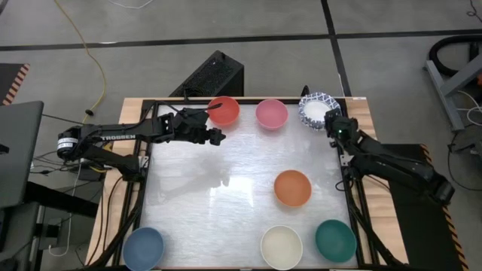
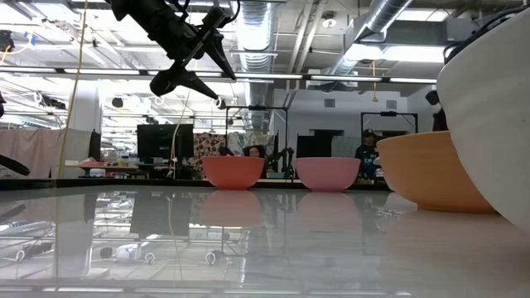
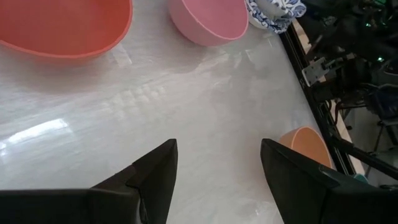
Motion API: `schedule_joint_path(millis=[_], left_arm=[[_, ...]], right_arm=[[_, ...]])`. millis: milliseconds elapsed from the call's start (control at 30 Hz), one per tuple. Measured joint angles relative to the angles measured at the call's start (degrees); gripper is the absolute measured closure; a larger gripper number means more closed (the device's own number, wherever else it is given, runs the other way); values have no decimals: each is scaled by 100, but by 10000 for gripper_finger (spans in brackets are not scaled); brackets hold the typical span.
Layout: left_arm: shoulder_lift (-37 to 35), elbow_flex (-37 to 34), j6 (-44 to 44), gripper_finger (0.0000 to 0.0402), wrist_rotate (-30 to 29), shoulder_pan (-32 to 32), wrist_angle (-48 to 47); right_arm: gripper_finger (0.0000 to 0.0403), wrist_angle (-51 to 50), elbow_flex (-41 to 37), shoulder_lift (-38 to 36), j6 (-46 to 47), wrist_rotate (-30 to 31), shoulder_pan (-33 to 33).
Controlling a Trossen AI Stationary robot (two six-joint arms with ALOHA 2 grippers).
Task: Nest bowls inside each other
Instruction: Stack the blue patterned bowl on top of the blue patterned bowl
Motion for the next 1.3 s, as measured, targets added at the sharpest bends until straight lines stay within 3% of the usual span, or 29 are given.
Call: schedule_joint_path(millis=[367, 1067, 1167, 1300], left_arm=[[0, 0, 0, 182, 1, 0, 0], [0, 2, 2, 182, 1, -1, 0], [0, 2, 2, 182, 0, 0, 0], [0, 2, 2, 182, 0, 0, 2]], right_arm=[[206, -507, 2, -525, -260, -540, 25], [209, -1389, 2, -1293, -439, -609, 942], [210, -1200, 2, -1290, -615, -493, 1150], [226, -1237, 4, -1290, -645, 122, 1276]])
